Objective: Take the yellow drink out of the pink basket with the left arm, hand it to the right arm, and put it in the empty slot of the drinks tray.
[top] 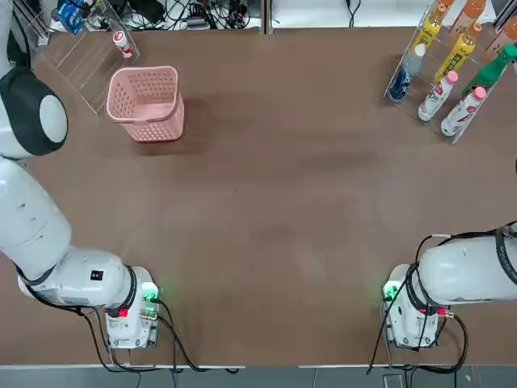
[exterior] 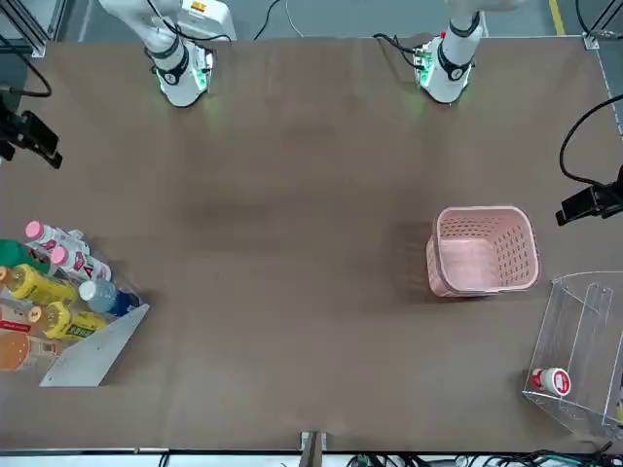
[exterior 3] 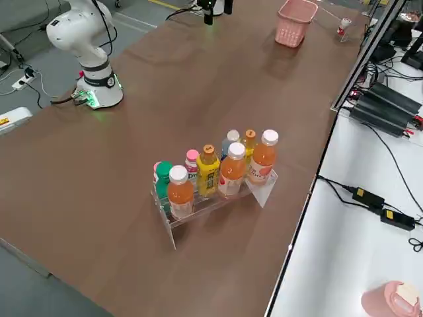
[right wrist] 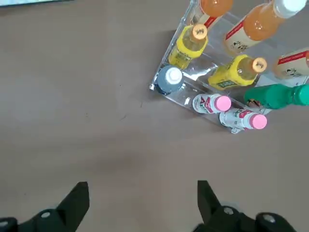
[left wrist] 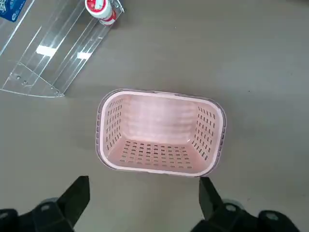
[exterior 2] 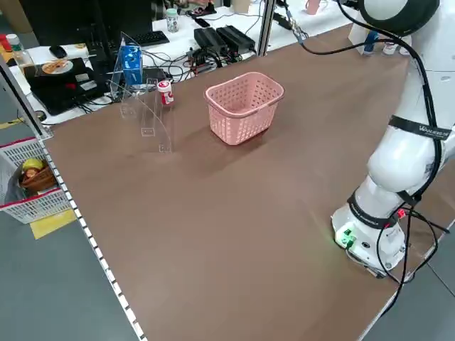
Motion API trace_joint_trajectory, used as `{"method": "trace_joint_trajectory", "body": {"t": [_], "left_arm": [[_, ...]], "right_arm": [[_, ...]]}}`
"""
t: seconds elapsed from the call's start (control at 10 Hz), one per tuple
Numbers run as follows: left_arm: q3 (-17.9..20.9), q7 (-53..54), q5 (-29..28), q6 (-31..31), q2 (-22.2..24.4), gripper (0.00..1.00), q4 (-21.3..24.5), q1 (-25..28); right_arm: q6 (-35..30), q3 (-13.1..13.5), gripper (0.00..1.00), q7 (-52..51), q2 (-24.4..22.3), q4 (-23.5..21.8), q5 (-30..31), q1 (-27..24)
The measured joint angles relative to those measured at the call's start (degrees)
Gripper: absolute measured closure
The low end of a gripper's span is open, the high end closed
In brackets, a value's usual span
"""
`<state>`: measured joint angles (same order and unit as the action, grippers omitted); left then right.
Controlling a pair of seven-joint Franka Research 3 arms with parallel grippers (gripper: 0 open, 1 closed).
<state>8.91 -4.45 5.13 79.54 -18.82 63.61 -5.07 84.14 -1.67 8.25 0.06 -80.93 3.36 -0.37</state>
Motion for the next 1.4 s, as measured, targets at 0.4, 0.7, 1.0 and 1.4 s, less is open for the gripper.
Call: {"method": "trace_joint_trajectory", "body": {"t": [0.4,0.7,1.0,1.4], "left_arm": [[0.00,0.00,0.00,0.00,0.00,0.00,0.00,0.01],[0.00,0.00,0.00,0.00,0.00,0.00,0.00,0.02],[0.04,0.00,0.00,0.00,0.00,0.00,0.00,0.21],[0.04,0.00,0.00,0.00,0.00,0.00,0.00,0.62]], "right_arm": [[0.36,-0.21,0.01,0.00,0.00,0.01,0.00,0.08],[0.37,-0.31,0.01,0.00,0.00,0.09,0.00,0.09],[0.29,-0.37,0.01,0.00,-0.01,0.78,0.00,0.09],[0.25,-0.35,0.01,-0.01,-0.01,0.87,-0.36,0.08]]}}
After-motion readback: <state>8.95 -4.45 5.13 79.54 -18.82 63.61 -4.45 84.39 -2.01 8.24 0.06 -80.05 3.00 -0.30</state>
